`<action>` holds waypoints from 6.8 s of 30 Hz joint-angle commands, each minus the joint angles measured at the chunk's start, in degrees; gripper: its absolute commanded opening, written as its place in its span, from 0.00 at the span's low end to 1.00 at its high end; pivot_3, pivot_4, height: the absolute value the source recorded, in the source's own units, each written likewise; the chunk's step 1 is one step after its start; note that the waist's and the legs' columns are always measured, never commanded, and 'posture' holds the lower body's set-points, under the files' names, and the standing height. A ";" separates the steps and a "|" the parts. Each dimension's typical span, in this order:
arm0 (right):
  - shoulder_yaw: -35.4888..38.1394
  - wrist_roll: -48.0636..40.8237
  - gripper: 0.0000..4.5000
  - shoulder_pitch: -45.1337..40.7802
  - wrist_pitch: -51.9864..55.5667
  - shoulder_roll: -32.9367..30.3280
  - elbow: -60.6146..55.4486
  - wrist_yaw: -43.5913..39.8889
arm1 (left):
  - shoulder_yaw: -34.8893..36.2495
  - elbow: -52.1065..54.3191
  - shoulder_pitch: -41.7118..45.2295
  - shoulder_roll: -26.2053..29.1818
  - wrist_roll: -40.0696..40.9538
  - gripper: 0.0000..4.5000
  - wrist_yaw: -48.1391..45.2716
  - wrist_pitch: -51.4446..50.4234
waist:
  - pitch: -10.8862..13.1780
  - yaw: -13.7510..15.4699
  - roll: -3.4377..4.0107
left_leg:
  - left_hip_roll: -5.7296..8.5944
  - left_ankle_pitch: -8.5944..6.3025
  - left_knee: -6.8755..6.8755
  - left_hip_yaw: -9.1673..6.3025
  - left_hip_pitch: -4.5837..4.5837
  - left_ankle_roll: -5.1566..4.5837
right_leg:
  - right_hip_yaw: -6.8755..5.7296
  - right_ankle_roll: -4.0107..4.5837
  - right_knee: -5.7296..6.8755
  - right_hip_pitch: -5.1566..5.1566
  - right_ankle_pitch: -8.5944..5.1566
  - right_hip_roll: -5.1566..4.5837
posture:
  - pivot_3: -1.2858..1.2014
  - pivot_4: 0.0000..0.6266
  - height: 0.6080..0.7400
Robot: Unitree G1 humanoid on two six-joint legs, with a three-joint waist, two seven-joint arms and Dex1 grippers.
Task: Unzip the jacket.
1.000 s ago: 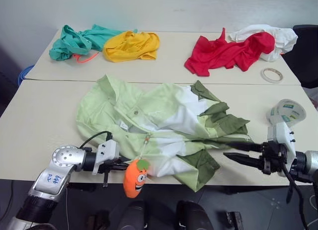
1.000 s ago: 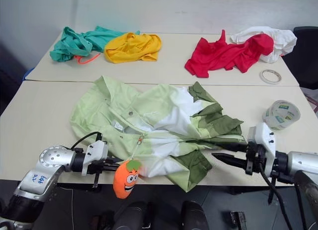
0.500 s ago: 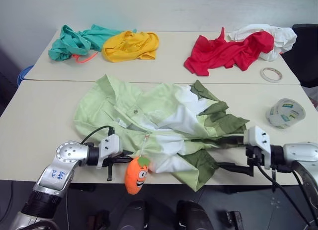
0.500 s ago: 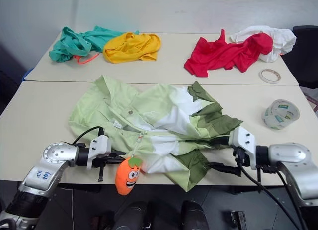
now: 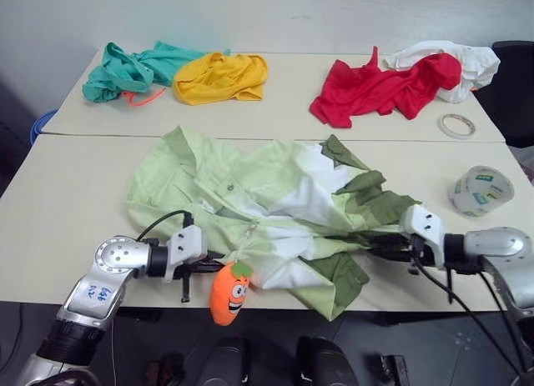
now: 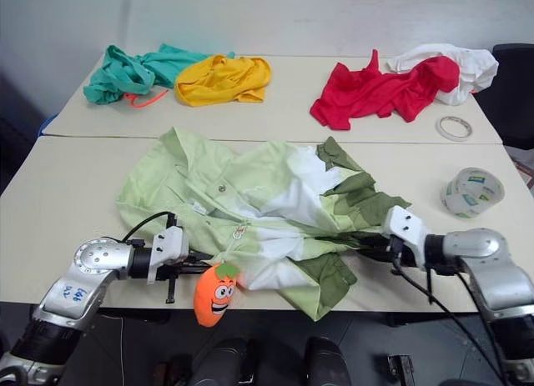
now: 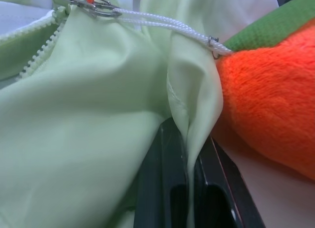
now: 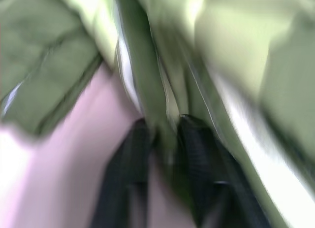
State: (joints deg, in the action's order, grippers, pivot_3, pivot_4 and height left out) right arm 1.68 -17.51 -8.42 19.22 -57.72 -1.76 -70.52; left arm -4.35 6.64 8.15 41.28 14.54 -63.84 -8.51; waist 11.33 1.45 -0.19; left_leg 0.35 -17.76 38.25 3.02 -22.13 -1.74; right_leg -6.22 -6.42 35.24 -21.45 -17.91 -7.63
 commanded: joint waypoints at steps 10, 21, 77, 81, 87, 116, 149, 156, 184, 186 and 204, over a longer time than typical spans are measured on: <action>14.18 -12.24 0.01 17.40 8.91 -6.91 -11.03 -8.94 | 6.91 17.02 -15.03 6.76 11.58 0.00 -3.22 -8.78 | 0.05 -0.06 0.11 | -0.07 -0.11 -0.02 -0.07 0.02 -0.03 | 0.21 0.08 -0.36 0.07 0.06 -0.09 | 0.52 0.24 1.00; 24.76 -31.21 0.67 17.77 30.74 -11.16 -14.54 -12.35 | 14.57 17.78 -18.42 13.61 19.81 0.51 -5.21 -21.60 | 0.09 -0.29 0.24 | -0.08 -0.12 -0.02 -0.04 0.02 0.04 | 0.23 0.10 -0.29 0.02 0.06 0.01 | 0.52 0.24 1.00; -19.94 26.00 0.13 -61.11 -41.44 28.12 67.13 18.42 | 17.28 11.36 -23.64 2.75 11.43 1.00 4.92 -7.64 | 0.07 -3.21 0.20 | -0.04 -0.02 -0.03 0.78 -0.32 -0.03 | 0.21 0.11 0.48 -0.94 0.07 0.06 | 0.52 0.24 1.00; -16.95 24.44 0.44 -58.15 -41.96 23.29 62.95 13.26 | 25.47 12.93 -30.54 3.37 14.05 1.00 5.21 -9.50 | 0.07 -3.32 0.20 | -0.09 -0.03 -0.08 0.75 -0.31 -0.02 | 0.21 0.14 0.48 -0.95 0.05 0.01 | 0.52 0.24 1.00; -9.03 8.64 0.90 -47.25 -28.34 14.19 40.26 -10.46 | 36.36 7.58 -35.21 3.82 17.17 1.00 -0.56 -6.23 | 0.08 -2.93 0.20 | -0.13 -0.03 -0.02 0.72 -0.31 -0.02 | 0.18 0.15 0.36 -0.84 0.04 0.00 | 0.52 0.24 1.00; -32.50 9.77 0.41 -33.44 -16.57 46.07 10.18 -4.96 | 19.44 0.14 -6.03 11.47 13.79 1.00 -8.19 -5.72 | 0.01 -3.10 0.08 | -0.06 -0.13 0.01 0.81 -0.25 0.07 | -0.13 0.17 0.72 -1.03 0.04 0.13 | 0.52 0.24 1.00; 13.54 -17.74 0.01 0.40 11.58 23.17 -19.35 17.62 | -7.53 -44.53 26.03 -12.03 -10.22 1.00 -2.55 14.57 | -0.15 -0.03 -0.07 | -0.02 -0.15 0.58 0.87 -0.02 -0.18 | -0.33 0.06 0.74 -0.52 0.10 0.12 | 0.52 0.24 1.00; 33.74 -14.72 0.01 14.04 0.90 23.20 -11.01 24.66 | -7.45 -41.71 19.79 -12.59 -10.16 1.00 1.05 12.98 | -1.32 -0.14 0.33 | -0.04 -0.34 -0.14 0.94 1.12 -0.19 | -0.11 0.06 0.21 0.49 0.09 -0.04 | 0.52 0.24 1.00; 43.70 -11.59 0.66 13.49 -8.51 9.18 1.79 23.59 | 6.51 -14.32 9.58 -9.02 8.67 1.00 2.14 2.85 | -1.86 -1.36 1.31 | -0.37 -0.85 -0.50 1.08 1.37 -0.13 | 0.35 0.28 -0.54 0.69 -0.05 -0.01 | 0.52 0.24 1.00; 42.95 -10.94 0.81 11.56 -13.04 7.42 2.08 20.99 | 9.68 -8.80 8.38 -6.53 12.25 1.00 1.05 0.62 | -1.61 -1.68 0.93 | -0.38 -0.84 -0.47 1.03 1.30 -0.14 | 0.29 0.27 -0.60 0.68 -0.04 -0.01 | 0.52 0.24 1.00; 8.71 -11.34 0.98 6.15 -20.14 14.73 -6.33 -1.90 | 28.41 3.12 -20.50 5.61 8.83 1.00 2.16 5.92 | -0.85 -0.68 0.49 | -0.32 -0.96 -0.43 0.69 0.69 -0.16 | 0.10 0.27 -1.05 0.38 -0.04 -0.17 | 0.52 0.24 1.00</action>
State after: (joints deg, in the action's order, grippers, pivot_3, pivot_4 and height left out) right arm 9.98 -30.24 -1.85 2.16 -43.65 -9.55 -72.88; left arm 22.48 6.89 -11.34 47.28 23.85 -63.11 -3.01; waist 10.48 0.77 0.30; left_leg 0.05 -18.73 37.83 3.71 -21.44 -1.91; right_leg -6.12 -6.16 34.18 -21.05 -17.94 -7.81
